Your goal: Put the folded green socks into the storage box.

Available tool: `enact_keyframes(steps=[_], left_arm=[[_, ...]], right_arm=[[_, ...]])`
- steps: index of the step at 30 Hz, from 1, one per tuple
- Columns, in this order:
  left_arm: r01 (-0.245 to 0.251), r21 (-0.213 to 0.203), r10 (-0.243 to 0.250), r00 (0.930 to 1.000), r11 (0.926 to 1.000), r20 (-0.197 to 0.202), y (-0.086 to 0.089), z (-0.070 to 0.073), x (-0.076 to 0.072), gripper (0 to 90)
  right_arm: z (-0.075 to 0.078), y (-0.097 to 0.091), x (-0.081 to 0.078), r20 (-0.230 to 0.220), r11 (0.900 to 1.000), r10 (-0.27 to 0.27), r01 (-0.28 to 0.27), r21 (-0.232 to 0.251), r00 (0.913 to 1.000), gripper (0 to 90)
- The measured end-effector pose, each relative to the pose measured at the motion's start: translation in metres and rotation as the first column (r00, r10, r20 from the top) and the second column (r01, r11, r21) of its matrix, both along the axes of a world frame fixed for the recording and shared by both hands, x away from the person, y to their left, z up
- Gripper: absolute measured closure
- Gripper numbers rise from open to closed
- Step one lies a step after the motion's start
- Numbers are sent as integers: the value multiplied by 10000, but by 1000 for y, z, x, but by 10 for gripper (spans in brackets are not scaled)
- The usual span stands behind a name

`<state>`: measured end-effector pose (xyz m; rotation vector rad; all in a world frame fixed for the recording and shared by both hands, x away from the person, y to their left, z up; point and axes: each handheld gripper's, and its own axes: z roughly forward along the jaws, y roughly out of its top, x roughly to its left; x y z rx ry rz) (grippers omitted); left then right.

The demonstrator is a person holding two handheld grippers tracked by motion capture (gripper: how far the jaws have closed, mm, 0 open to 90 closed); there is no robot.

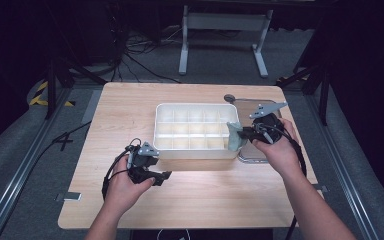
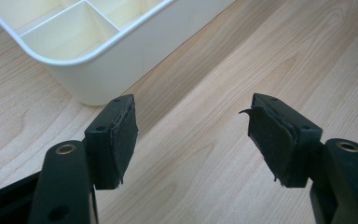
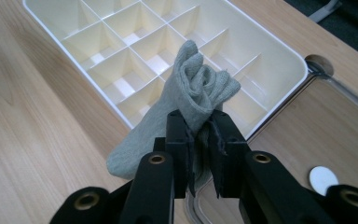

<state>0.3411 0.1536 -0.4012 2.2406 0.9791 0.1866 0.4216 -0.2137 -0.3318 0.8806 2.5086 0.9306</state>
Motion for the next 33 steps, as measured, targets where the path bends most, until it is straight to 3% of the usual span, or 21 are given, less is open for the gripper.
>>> enact_keyframes(steps=[7,12,19,24,33], left_arm=[[-227,-47,227,9997,9997,38,10,1,-3,334],[-324,-15,324,9994,9995,74,14,1,-6,334],[-569,-57,569,9983,9984,92,21,0,-11,333],[-761,6,761,9971,9971,17,29,-1,-16,331],[-876,53,877,9961,9961,-59,35,-2,-22,327]], right_arm=[[7,0,16,-154,9990,-301,295,-331,9994,788],[9,5,24,-15,9966,-165,163,-802,9999,789],[3,18,39,-396,9905,10,-64,-1376,9992,788],[-7,24,46,-653,9761,159,-297,-2151,9977,789],[-23,36,53,-795,9500,501,-721,-3037,9956,789]])
